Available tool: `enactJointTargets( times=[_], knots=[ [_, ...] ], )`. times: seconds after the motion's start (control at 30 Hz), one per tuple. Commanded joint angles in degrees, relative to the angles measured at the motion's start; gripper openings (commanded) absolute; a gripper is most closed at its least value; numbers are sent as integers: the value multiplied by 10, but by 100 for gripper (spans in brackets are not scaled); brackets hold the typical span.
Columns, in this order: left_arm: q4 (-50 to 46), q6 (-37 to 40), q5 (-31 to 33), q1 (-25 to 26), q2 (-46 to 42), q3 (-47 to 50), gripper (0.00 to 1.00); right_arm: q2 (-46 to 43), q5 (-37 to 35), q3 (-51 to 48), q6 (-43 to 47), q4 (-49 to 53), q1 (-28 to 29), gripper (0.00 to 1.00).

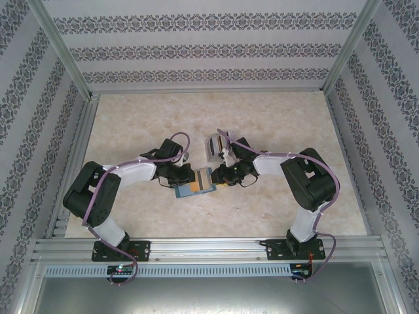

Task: Put the credit cards into the card holder
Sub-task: Insert the credit card into the card slot.

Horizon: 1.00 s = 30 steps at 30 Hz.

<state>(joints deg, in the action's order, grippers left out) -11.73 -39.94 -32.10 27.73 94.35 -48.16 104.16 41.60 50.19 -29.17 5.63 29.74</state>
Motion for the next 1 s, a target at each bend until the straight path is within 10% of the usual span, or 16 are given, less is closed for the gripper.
enactJointTargets(
  times=[0.0,0.2,0.33,0.97],
  knots=[
    [10,-12,-8,10,15,-13,12,48,11,-1,12,-45,20,35],
    [-24,2,4,11,10,-23,12,47,11,-1,13,-44,21,35],
    [-109,28,66,11,-20,-52,29,49,13,0,14,-44,21,35],
    [-98,18,73,25,28,-63,22,58,16,3,16,-42,21,35]
  ],
)
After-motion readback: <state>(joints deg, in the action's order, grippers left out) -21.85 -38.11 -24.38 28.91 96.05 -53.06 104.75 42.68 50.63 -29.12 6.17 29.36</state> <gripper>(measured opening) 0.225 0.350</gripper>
